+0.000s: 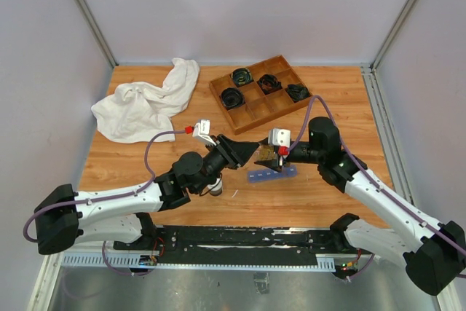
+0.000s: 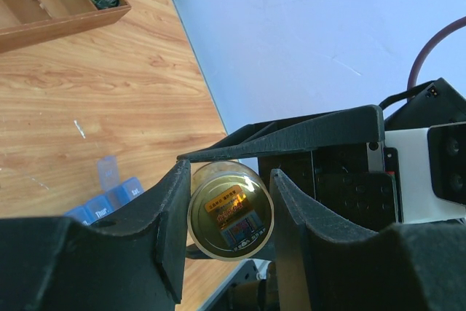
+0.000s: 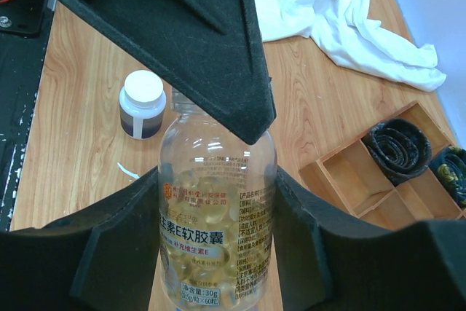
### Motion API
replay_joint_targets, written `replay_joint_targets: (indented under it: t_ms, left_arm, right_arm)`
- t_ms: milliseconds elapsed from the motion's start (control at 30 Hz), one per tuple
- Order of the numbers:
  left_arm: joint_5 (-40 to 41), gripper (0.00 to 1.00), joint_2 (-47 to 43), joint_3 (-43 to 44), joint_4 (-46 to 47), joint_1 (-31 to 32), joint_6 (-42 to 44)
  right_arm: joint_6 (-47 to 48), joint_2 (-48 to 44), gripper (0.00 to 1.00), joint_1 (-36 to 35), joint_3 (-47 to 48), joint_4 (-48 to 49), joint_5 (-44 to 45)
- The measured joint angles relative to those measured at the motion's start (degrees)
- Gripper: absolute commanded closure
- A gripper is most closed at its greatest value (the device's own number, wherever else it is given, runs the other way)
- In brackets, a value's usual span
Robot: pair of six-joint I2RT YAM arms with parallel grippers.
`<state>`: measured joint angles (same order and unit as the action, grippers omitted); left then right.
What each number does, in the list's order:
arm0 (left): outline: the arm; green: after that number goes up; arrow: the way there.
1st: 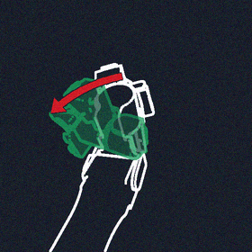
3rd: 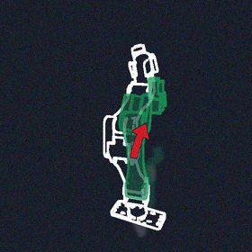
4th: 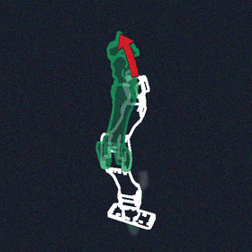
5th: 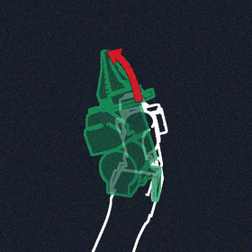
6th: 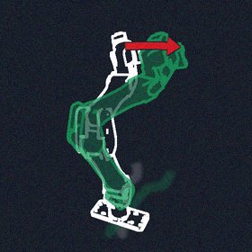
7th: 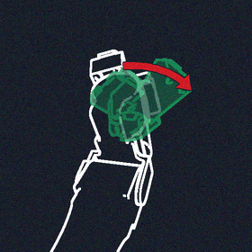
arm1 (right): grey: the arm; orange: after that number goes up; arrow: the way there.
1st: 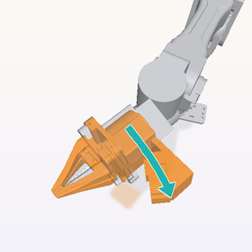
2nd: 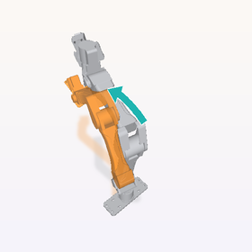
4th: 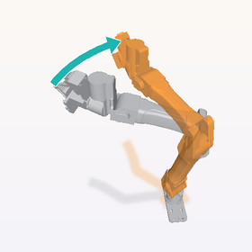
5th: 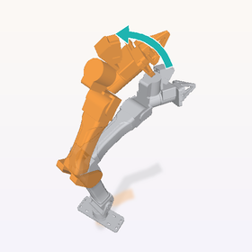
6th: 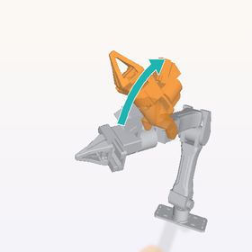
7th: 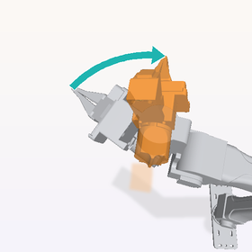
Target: Sort the pills into containers
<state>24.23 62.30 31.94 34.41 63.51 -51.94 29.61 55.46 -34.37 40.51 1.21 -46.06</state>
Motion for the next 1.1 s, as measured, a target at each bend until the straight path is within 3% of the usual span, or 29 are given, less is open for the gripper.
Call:
replay_joint_targets:
  t_ms: [567, 867, 1100]
  left_arm:
    - [-0.3, 1.0, 0.6, 0.0, 0.5, 0.0, -0.2]
    - [-1.6, 1.0, 0.9, 0.0, 2.3, 0.1, -1.1]
    - [-1.5, 1.0, 0.9, 0.0, 2.5, 0.1, -1.1]
  right_arm:
    - [-0.3, 0.4, 0.4, 0.0, 0.0, 0.0, 0.1]
    - [-1.0, 1.2, 0.41, -0.3, 0.0, -0.2, -0.6]
    - [-1.8, 0.9, 0.33, -0.3, 0.0, -0.3, -0.5]
